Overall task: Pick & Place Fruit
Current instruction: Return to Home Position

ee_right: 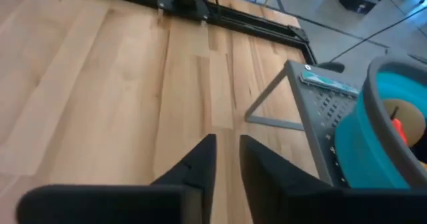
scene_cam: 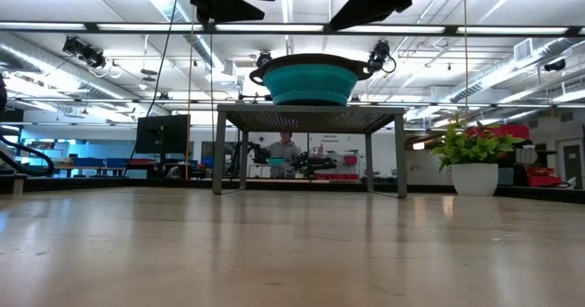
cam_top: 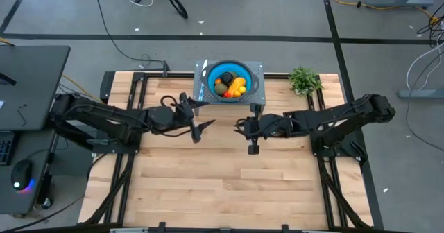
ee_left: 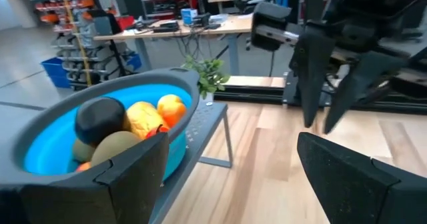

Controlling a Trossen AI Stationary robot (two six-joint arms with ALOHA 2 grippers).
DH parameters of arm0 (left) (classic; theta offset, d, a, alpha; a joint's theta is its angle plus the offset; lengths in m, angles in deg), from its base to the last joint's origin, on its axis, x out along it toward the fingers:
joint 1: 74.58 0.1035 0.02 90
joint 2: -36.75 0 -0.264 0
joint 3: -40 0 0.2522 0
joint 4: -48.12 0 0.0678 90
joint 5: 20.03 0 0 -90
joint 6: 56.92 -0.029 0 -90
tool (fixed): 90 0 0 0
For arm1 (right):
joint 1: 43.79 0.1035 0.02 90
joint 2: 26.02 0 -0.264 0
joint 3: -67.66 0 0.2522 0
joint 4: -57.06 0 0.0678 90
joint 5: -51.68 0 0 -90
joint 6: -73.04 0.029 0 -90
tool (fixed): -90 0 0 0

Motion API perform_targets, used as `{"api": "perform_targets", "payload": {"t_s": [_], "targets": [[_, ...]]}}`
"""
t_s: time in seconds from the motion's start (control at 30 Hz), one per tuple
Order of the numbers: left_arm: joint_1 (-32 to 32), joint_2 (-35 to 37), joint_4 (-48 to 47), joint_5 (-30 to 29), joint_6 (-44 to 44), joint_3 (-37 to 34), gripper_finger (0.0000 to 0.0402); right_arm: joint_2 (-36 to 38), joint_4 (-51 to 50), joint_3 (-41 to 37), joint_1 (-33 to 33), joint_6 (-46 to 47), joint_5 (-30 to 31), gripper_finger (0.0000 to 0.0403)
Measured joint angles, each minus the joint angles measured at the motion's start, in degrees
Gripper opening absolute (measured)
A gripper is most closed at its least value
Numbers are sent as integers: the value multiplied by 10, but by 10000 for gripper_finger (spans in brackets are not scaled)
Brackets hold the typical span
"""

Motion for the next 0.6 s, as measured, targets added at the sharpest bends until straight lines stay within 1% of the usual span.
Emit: {"api": "perform_targets", "payload": {"t_s": [0.1,0.27,0.47,0.6], "targets": [[12,0,22,34,0,-13,340,0,-15,0,-7,-1,0,58],[20,0,23,56,11,-14,340,4,-38,0,-12,10,-1,54],[20,0,23,66,11,-14,340,28,-74,-1,-13,17,-2,54],[20,0,22,66,11,-14,340,71,-72,-34,-13,23,-2,54]]}}
